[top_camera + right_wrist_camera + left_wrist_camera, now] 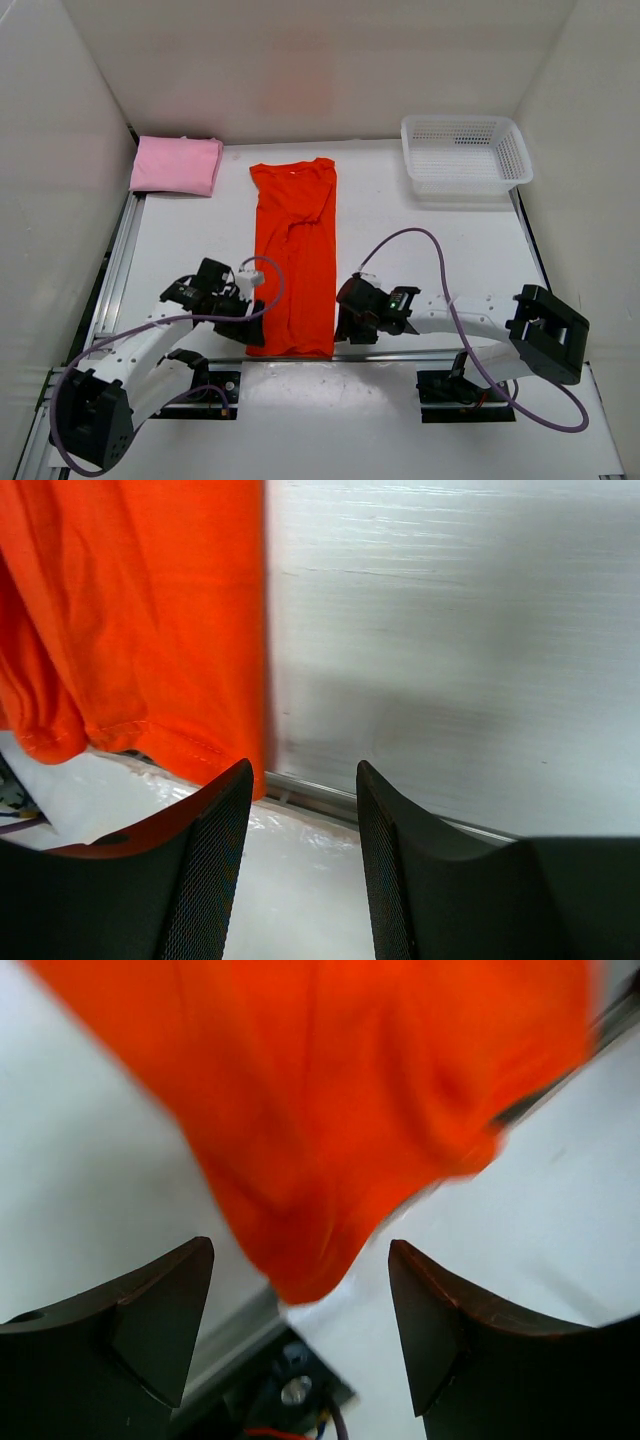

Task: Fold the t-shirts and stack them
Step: Grab the bottom of the folded rectangular tshirt with both arms, then fold the folded rectangular tshirt in 1/3 of the way

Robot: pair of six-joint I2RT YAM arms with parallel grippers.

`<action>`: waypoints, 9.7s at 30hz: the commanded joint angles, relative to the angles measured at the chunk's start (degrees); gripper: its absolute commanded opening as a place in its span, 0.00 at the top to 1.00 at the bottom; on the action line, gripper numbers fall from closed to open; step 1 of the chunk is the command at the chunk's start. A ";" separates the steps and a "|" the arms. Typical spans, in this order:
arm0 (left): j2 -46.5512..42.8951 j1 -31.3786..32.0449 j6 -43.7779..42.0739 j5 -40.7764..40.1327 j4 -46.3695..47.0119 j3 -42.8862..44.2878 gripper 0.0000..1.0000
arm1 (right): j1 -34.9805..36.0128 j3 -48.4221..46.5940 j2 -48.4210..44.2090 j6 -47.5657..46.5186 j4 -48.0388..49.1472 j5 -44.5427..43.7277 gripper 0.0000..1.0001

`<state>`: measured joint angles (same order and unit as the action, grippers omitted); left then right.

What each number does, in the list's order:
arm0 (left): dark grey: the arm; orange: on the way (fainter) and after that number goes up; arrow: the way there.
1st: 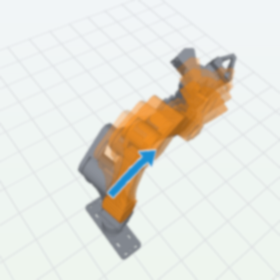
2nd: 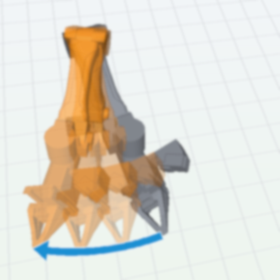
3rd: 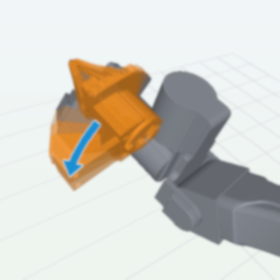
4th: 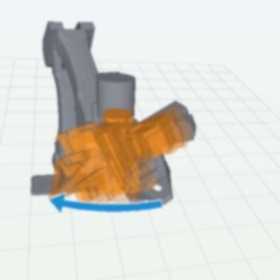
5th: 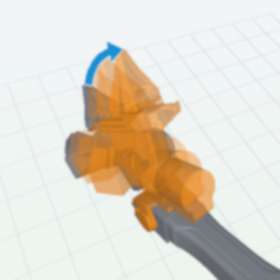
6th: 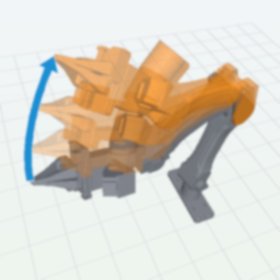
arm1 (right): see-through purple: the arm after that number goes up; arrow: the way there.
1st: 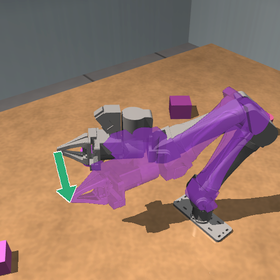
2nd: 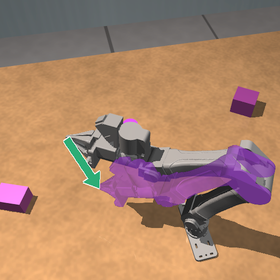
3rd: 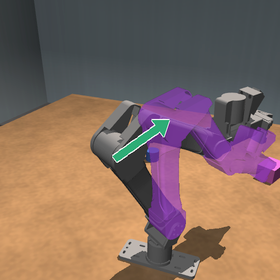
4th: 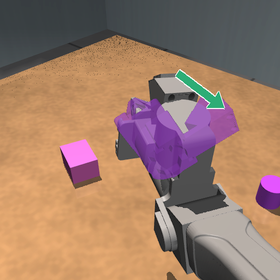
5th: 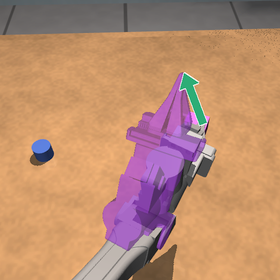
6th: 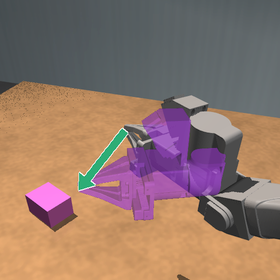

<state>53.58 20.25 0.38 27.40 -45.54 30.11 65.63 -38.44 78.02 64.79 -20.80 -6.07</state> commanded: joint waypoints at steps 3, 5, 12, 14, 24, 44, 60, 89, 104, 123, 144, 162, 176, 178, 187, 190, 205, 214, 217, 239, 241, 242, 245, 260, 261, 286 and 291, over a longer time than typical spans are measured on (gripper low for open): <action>-2.35 -0.04 -0.38 -0.76 1.77 -2.86 0.19 | 0.47 0.12 -0.24 0.77 2.96 -1.50 0.49; -1.81 -0.04 -0.38 -0.24 0.28 -3.39 0.21 | 1.00 0.12 0.29 0.77 2.96 -0.80 0.49; 5.82 -0.04 -0.38 -0.86 -0.96 -5.84 0.30 | 1.52 -1.12 1.96 2.52 2.43 -0.79 0.49; 9.86 -0.04 -0.38 1.15 0.44 -5.85 0.32 | 1.52 -1.73 2.48 2.53 2.43 -0.01 0.49; 10.40 1.63 -0.38 2.40 2.65 -3.04 0.68 | 2.14 -5.60 7.23 0.07 2.16 5.44 0.48; 10.40 1.11 -0.38 7.41 -7.08 14.87 0.90 | -6.82 -9.18 2.31 -2.91 1.06 8.01 1.00; 46.06 -16.63 -0.38 8.29 -13.25 55.04 0.90 | -29.23 -47.23 26.29 -25.59 -9.61 16.43 1.00; 72.44 -18.14 -0.38 11.54 -12.21 75.01 0.75 | -39.87 -66.59 49.93 -23.22 -10.84 22.58 0.98; 66.66 -24.90 -0.38 3.90 -9.13 79.87 0.35 | -30.04 -65.46 41.51 -35.69 -9.53 6.08 0.79; 56.99 -27.28 -0.38 -0.24 -6.67 58.68 0.37 | -20.80 -77.05 56.89 -33.15 -9.00 -0.63 0.99; 51.71 -23.33 -0.38 -3.14 -6.14 53.21 0.37 | -25.81 -90.06 63.93 -29.73 -3.03 -13.18 0.98; 68.92 -4.35 -0.38 -16.23 -11.40 77.36 0.47 | -26.78 -54.85 38.45 -27.45 2.68 -4.14 0.99; 70.87 1.02 -0.38 -12.45 -13.27 77.03 0.70 | -27.83 -37.24 33.08 -11.80 11.39 4.83 1.00; 72.53 1.02 -0.38 -13.59 -12.65 78.43 0.70 | -27.83 -36.02 33.08 -9.78 11.91 4.83 1.00; 77.19 1.02 -0.38 -22.29 -12.12 84.76 0.68 | -27.31 -34.43 33.60 -7.32 11.22 6.33 1.00; 78.34 1.02 -0.38 -23.70 -12.12 85.38 0.68 | -27.31 -33.11 33.60 -6.79 10.69 5.80 1.00; 79.66 1.02 -0.38 -32.23 -4.56 92.04 0.48 | -27.31 -30.65 32.02 -7.84 9.46 5.19 1.00; 78.36 -1.44 -0.38 -32.85 -4.03 94.44 0.41 | -26.78 -32.56 30.44 -13.54 8.84 3.44 1.00; 74.23 -2.58 -0.38 -31.01 -4.03 93.74 0.39 | -25.64 -37.65 32.10 -17.94 8.84 1.68 1.00; 48.46 -8.03 -0.38 -14.57 -6.23 53.31 0.44 | -24.58 -67.65 52.15 -23.57 0.76 -0.17 1.00; 47.32 -8.65 -0.38 -14.04 -6.23 50.59 0.48 | -24.05 -68.18 52.76 -23.57 0.76 -0.17 1.00; 46.79 -8.65 -0.38 -14.04 -6.75 49.88 0.52 | -24.05 -68.18 53.37 -23.57 0.76 -0.17 1.00; 46.79 -8.65 -0.38 -12.64 -8.16 47.24 0.55 | -23.53 -68.70 52.86 -23.57 0.14 -0.87 1.00; 50.30 -7.07 -0.38 -6.39 -5.70 39.32 0.45 | -21.86 -68.08 54.70 -21.90 -0.38 -5.09 1.00; 50.83 -7.07 -0.38 -6.91 -5.01 39.93 0.45 | -21.86 -68.09 55.39 -20.86 -0.91 -5.88 1.00; 57.51 -7.07 -0.38 -0.24 -1.56 40.64 0.90 | -25.54 -81.96 62.17 -8.37 -0.74 -20.91 0.98; 57.51 -8.30 -0.38 -0.24 -2.62 40.12 0.90 | -26.78 -84.25 62.17 -8.19 2.08 -21.62 0.96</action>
<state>111.11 12.49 0.67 26.92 -47.86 70.57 39.70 -119.15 139.90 55.59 -21.80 -24.16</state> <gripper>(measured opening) 0.134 0.035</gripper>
